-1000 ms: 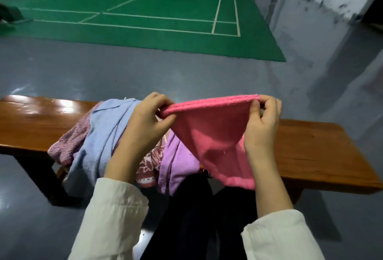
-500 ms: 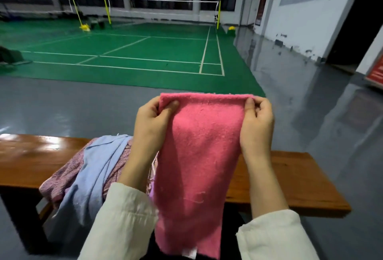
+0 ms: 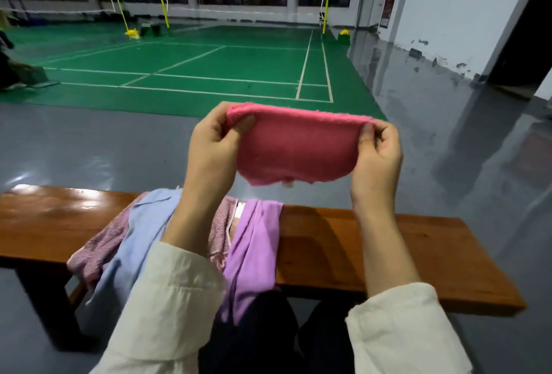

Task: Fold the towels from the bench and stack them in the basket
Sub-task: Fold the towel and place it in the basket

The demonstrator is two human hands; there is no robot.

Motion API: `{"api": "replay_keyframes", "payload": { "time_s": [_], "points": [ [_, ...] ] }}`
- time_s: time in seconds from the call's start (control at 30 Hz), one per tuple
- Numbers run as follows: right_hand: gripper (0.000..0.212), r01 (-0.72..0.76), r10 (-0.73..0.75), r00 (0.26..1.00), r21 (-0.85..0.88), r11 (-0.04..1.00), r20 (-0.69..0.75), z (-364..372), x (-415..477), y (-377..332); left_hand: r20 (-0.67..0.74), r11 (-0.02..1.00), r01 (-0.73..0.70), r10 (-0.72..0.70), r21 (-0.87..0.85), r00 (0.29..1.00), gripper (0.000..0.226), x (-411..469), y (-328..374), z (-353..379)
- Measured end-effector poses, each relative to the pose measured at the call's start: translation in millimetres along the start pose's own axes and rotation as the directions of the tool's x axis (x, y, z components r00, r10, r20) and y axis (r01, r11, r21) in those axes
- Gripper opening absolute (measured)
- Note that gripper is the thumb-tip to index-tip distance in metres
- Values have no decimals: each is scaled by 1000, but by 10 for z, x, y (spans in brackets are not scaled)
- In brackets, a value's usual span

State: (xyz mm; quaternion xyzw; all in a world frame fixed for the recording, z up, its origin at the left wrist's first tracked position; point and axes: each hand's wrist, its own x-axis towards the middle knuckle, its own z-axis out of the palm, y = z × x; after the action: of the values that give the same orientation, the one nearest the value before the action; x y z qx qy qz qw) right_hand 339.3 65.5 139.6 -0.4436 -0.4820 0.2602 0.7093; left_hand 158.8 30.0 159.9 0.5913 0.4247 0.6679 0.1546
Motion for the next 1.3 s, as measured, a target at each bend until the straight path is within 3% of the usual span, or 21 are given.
{"api": "replay_keyframes", "payload": {
  "time_s": [0.17, 0.33, 0.6, 0.77, 0.83, 0.9, 1.03, 1.13, 1.3],
  "points": [
    [20, -175, 180, 981, -85, 981, 68, -168, -677, 800, -9, 953, 173, -176, 249, 984, 22, -911, -768, -45],
    [11, -303, 324, 941, -184, 935, 96, -311, -1122, 1369, 55, 847, 329, -386, 418, 921, 13, -1525, -1301, -140],
    [11, -415, 437, 898, -237, 878, 44, -297, -1244, 1832, 130, 797, 434, -526, 421, 840, 3, -1658, -1630, -175],
    [8, -442, 460, 888, -267, 856, 5, -125, -1047, 2138, 285, 766, 612, -642, 198, 712, 15, -1609, -1928, -247],
    [8, -441, 460, 888, -268, 857, 8, -36, -950, 2239, 273, 756, 637, -651, 150, 708, 5, -1509, -2018, -233],
    [9, -434, 457, 889, -263, 861, 29, 88, -840, 2317, 204, 769, 621, -639, 149, 742, 10, -1326, -2112, -186],
    [6, -400, 417, 909, -256, 880, 12, 360, -612, 2474, 167, 797, 505, -576, 332, 800, 14, -943, -2350, -44],
    [4, -380, 392, 920, -278, 882, -12, 501, -462, 2626, 154, 771, 461, -570, 440, 807, 12, -813, -2541, 43],
    [9, -432, 465, 885, -370, 822, 1, 573, -458, 2944, 115, 732, 505, -612, 458, 783, 14, -842, -2912, 99]
  ]
}}
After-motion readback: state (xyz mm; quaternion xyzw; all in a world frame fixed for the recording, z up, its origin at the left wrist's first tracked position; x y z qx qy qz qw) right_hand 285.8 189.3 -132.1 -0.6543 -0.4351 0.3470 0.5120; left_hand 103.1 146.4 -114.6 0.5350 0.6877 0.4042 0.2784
